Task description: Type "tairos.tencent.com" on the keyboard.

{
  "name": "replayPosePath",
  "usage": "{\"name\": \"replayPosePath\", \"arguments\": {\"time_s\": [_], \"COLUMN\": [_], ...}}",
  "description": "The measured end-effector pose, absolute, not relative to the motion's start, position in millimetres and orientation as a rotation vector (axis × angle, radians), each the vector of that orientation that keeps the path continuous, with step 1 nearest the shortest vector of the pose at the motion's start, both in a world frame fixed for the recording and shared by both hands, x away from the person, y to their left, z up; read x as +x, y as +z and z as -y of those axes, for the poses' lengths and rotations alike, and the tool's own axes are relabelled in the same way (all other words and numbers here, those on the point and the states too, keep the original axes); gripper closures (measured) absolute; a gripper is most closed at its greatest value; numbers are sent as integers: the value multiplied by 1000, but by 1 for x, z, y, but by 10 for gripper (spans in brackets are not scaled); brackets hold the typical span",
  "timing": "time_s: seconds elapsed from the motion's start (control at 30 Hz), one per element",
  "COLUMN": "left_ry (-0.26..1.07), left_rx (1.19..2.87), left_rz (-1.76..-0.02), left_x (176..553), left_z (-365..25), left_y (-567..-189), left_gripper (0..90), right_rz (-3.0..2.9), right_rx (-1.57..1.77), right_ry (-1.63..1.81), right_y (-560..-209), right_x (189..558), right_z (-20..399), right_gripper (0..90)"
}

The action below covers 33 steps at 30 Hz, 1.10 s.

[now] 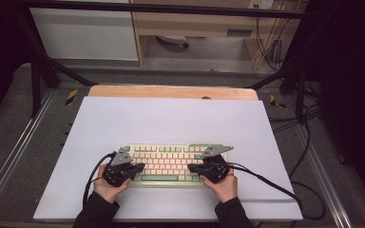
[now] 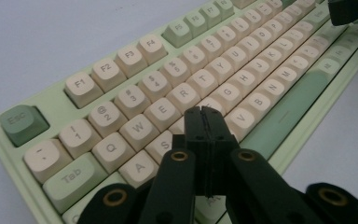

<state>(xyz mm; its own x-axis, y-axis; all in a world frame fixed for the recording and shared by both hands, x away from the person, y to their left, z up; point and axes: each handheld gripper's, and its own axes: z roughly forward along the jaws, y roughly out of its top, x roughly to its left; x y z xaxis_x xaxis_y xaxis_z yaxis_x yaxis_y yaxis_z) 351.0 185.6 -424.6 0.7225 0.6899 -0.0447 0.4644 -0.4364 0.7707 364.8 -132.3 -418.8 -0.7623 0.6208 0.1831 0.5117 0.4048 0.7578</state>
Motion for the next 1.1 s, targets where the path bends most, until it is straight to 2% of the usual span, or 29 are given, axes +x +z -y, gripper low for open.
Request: {"name": "replayPosePath", "arguments": {"time_s": [0.7, 1.1], "left_ry": [340, 345], "left_rx": [2151, 2125], "left_rz": [-835, -843], "left_x": [349, 348], "left_z": [-172, -180], "left_y": [-432, -427], "left_gripper": [899, 899], "right_rz": [-2525, -2520], "right_rx": [1020, 1021], "right_ry": [1292, 1294], "right_y": [-419, -417], "right_x": [365, 364], "right_z": [132, 133], "right_gripper": [900, 900]}}
